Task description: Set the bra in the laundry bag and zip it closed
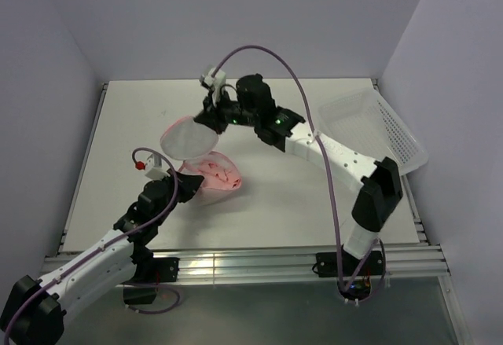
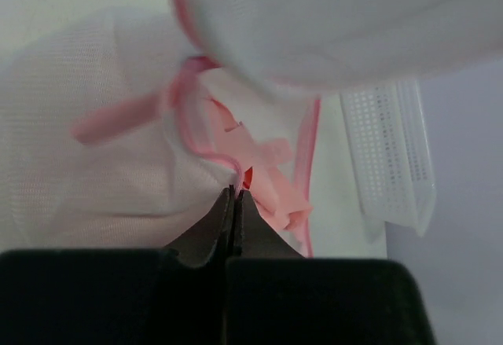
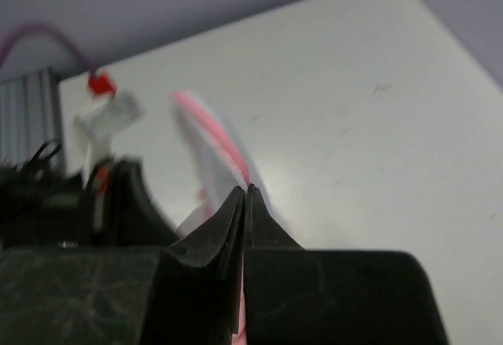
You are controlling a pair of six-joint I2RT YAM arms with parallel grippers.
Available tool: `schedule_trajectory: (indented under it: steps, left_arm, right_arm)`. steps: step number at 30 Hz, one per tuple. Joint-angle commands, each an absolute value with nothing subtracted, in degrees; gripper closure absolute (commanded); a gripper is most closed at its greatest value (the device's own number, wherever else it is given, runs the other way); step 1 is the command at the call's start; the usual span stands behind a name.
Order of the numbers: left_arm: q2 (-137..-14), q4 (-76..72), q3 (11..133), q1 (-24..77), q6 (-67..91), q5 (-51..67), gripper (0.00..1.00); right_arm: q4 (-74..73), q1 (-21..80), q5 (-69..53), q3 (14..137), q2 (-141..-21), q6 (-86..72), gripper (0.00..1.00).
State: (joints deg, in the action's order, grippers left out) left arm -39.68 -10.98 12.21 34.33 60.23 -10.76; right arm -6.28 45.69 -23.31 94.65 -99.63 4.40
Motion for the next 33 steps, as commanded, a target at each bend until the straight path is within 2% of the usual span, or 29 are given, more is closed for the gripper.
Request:
schedule_trajectory:
  steps: [1,3,8,15,17,18,21,25,29,31,32,33]
  left_arm:
    - [-38.2,-15.7,12.5,35.4,65.5,-19.8,1.0]
    - [-38.7,-17.3,12.2,35.3,65.3,-19.8,1.0]
    - [-39.1,-20.7,9.8,35.4,67.6,-18.5,1.0]
    - [-37.1,-19.3,9.8,35.5,66.6,-17.6,1.0]
    - [-35.8,-18.0,9.7,35.4,66.5,-17.7,1.0]
    - [-35.4,-17.7,9.7,35.4,66.3,-17.8,1.0]
    - [-34.4,-15.9,9.5,35.4,65.7,-18.5,1.0]
    - [-34.7,-15.9,9.8,35.4,64.4,-18.6,1.0]
    - [-35.2,-16.1,10.1,35.4,64.2,-18.5,1.0]
    - [-35.2,-16.1,10.3,35.4,64.1,-18.4,1.0]
    - [-35.0,-16.1,10.4,35.4,64.0,-18.3,1.0]
    - [-34.6,-15.9,10.4,35.4,63.9,-18.3,1.0]
  right_arm:
    - [-0.9,46.9,-22.3,79.9,-88.1,4.1,1.0]
    - [3.9,47.0,-18.0,67.1,-80.4,0.9,1.0]
    - [12.4,47.5,-14.1,50.5,-71.5,-5.4,1.0]
    - [15.5,47.8,-8.2,45.3,-70.3,-5.8,1.0]
    - [15.0,48.6,-7.6,45.9,-68.9,-4.3,0.88]
    - [13.3,49.0,-7.6,46.1,-68.6,-3.8,0.77]
    - [14.0,52.4,-8.6,43.1,-66.6,-3.3,0.63]
    - [11.9,54.8,-7.9,38.9,-65.4,-4.8,0.62]
    - [9.8,56.4,-4.4,38.2,-64.3,-5.0,0.68]
    - [8.0,56.5,-2.9,38.3,-63.0,-6.4,0.56]
    - [7.7,56.5,-0.9,38.1,-62.3,-7.5,0.47]
    - [6.8,56.3,-0.2,38.0,-61.5,-9.9,0.33]
